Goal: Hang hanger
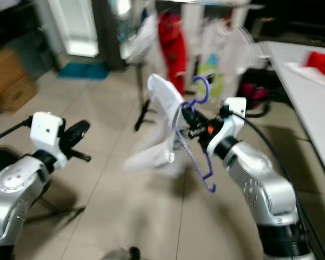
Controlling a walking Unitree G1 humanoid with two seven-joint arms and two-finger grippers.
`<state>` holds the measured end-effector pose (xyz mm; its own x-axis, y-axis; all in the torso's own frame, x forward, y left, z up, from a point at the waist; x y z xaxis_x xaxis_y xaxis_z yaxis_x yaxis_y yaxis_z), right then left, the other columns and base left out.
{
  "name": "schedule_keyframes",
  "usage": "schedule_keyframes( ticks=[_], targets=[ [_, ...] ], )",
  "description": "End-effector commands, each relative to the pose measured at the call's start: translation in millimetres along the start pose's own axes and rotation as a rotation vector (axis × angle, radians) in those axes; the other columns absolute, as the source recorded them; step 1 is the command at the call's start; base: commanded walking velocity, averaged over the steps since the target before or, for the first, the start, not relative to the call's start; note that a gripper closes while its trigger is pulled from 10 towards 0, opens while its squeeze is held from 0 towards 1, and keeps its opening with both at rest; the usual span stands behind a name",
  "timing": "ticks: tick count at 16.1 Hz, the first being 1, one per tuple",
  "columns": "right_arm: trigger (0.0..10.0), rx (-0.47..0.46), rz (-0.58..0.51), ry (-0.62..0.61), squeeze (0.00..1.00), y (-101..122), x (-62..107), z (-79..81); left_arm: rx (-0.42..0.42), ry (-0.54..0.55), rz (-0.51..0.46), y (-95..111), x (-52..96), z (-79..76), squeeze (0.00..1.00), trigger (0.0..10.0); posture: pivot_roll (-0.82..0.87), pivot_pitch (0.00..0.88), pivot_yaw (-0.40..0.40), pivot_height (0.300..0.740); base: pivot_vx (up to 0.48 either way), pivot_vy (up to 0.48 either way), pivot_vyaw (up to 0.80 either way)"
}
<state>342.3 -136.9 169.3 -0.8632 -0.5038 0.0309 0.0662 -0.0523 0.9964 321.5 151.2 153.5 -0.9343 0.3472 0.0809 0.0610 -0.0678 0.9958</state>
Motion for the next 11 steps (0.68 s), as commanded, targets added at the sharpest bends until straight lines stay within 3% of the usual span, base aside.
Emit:
schedule_keyframes(
  ticks=[1,2,5,6,7,10,11],
  targets=[
    [10.0,0.025,-0.052,0.017,0.00,12.8,-6.5,2.2,-0.005,0.025,-0.021,5.9,0.6,3.0,0.00,10.0,0.08,0.000,-0.033,0.740,0.000,0.000,0.80],
    [10.0,0.027,-0.047,0.014,0.00,11.1,-8.3,1.9,-0.001,0.031,-0.024,5.6,0.6,3.8,0.00,10.0,0.08,0.000,-0.033,0.740,0.000,0.000,0.80],
    [10.0,-0.025,-0.065,0.026,0.00,10.5,-10.4,4.7,-0.006,0.007,-0.005,-2.5,-4.9,-5.0,0.00,10.0,0.11,0.000,-0.027,0.740,0.000,0.000,0.00],
    [10.0,-0.012,-0.052,0.022,0.00,8.7,-10.9,4.6,-0.025,0.000,-0.018,3.1,-7.5,-4.2,0.00,10.0,0.11,0.000,-0.032,0.740,0.000,0.000,0.00],
    [10.0,-0.054,-0.102,0.081,0.00,13.6,-11.5,12.2,-0.007,0.013,-0.066,16.4,-7.9,6.7,0.00,10.0,0.12,0.000,-0.017,0.740,0.000,0.000,0.00],
    [10.0,-0.054,-0.105,0.205,0.00,13.2,-8.1,20.9,-0.017,0.007,-0.085,26.2,-0.8,23.7,0.00,10.0,0.12,0.000,-0.007,0.740,0.000,0.000,0.00],
    [10.0,-0.038,-0.088,0.253,0.00,11.1,-4.9,24.1,-0.018,-0.018,-0.093,30.4,0.7,27.3,0.91,10.0,0.12,0.000,-0.009,0.740,0.000,0.000,0.00]
  ],
)
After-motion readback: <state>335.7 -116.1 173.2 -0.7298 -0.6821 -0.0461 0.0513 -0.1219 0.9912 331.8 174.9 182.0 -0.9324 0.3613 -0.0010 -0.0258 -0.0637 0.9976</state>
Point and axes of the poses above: a point about 5 cm out from each wrist's last joint towards the gripper, its own x axis pointing back from the gripper into the wrist, its own y axis along the axis of the wrist's last joint, z = x × y, the point moved 6 cm from there along -x, pointing out of the wrist towards the gripper, and after that the axes turned 4 degrees about x, right-handed, at the moved point
